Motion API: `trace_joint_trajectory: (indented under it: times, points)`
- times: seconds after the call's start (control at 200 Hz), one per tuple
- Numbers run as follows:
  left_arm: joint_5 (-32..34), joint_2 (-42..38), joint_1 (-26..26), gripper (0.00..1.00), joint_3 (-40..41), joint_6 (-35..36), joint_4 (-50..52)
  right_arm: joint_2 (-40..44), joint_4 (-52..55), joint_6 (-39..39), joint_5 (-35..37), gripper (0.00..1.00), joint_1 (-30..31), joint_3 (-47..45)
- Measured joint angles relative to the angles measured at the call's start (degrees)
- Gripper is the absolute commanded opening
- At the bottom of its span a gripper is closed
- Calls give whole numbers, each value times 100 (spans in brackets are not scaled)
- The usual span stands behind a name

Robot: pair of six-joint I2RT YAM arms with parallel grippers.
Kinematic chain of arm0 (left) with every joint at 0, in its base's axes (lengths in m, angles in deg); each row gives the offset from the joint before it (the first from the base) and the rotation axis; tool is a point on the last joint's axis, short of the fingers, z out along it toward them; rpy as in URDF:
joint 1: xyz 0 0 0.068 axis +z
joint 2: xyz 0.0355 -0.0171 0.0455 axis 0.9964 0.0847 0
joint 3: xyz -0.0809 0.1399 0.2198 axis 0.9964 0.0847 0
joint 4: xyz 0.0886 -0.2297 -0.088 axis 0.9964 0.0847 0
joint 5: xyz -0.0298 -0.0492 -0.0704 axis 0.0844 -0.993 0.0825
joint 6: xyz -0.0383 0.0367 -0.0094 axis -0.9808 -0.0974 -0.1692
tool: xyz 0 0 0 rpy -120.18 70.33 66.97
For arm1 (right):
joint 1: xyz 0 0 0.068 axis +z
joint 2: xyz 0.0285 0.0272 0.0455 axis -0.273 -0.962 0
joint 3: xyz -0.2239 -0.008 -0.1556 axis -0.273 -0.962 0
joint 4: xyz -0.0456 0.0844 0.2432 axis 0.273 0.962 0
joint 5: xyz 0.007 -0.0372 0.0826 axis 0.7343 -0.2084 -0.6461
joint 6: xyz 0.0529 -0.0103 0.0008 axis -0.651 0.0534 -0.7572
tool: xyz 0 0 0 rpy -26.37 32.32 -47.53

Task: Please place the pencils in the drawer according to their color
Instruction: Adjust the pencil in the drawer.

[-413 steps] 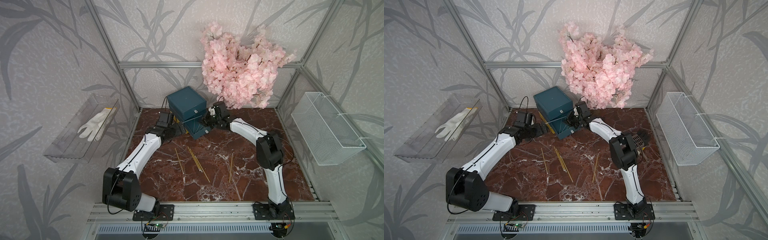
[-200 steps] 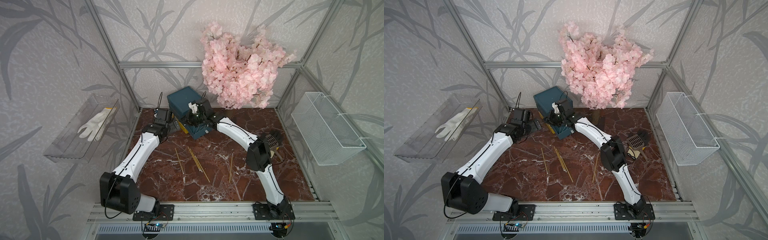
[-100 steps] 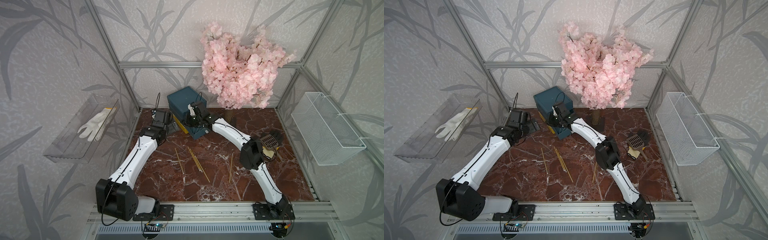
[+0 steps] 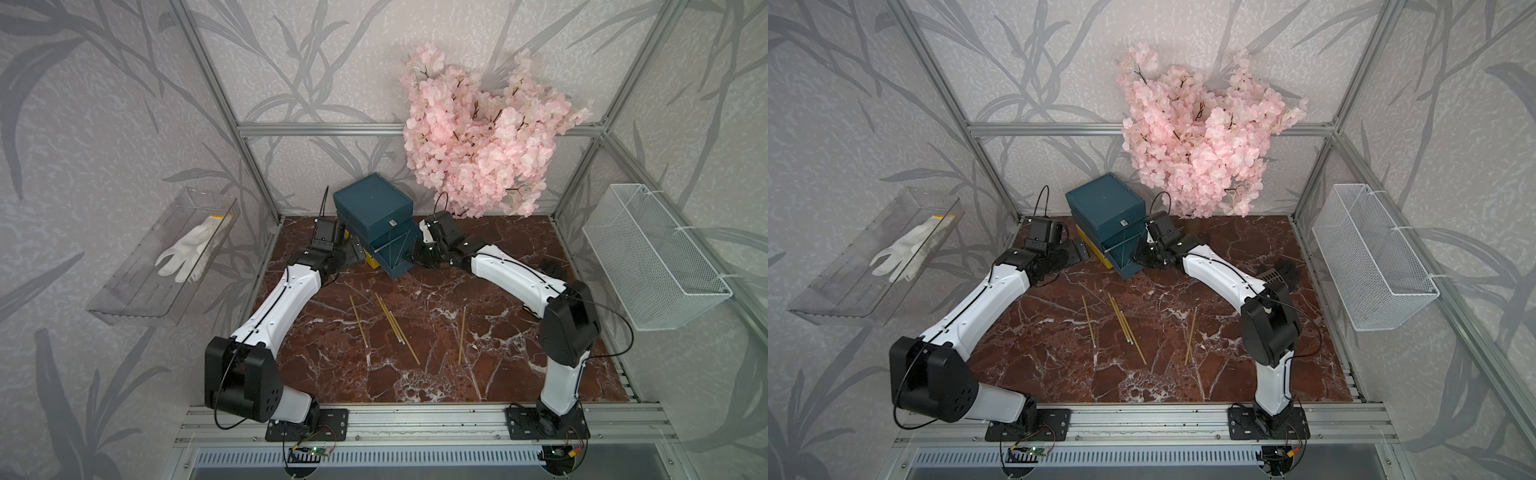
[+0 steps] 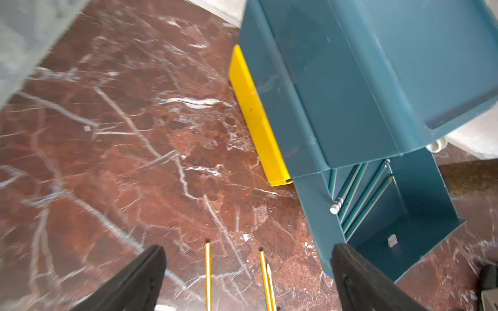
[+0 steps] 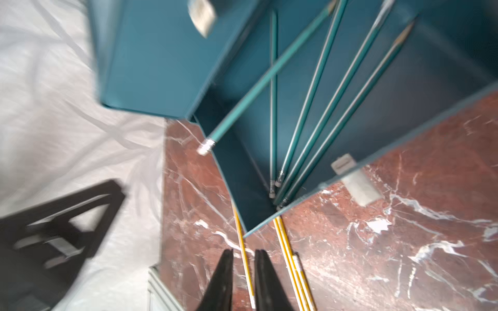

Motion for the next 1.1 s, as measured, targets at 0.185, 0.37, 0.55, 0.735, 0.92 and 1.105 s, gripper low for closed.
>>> trace_joint_trajectory:
  times: [0.185, 0.37, 0.55, 0.735, 0.92, 1.105]
  points:
    - [-632, 387, 146, 100, 46, 374, -662, 629, -765, -254, -57, 37, -439, -988]
    - [-1016, 678, 240, 100, 15, 507, -916, 592, -1054, -527, -33, 30, -737, -1790]
    - [-1292, 782, 232, 100, -26, 476, -1051, 256, -1276, -643, -173, 22, -704, -1714]
    - [-1408, 1008, 98, 100, -31, 393, -1132, -52, -1248, -608, -168, 20, -645, -1143]
    - [-1458, 1510, -151, 96, -118, 199, -1049, -393, -1325, -634, -173, 20, -645, -1049]
    - [-1705, 1593, -308, 97, -125, 42, -1049, -595, -1325, -636, -243, 21, -649, -1049]
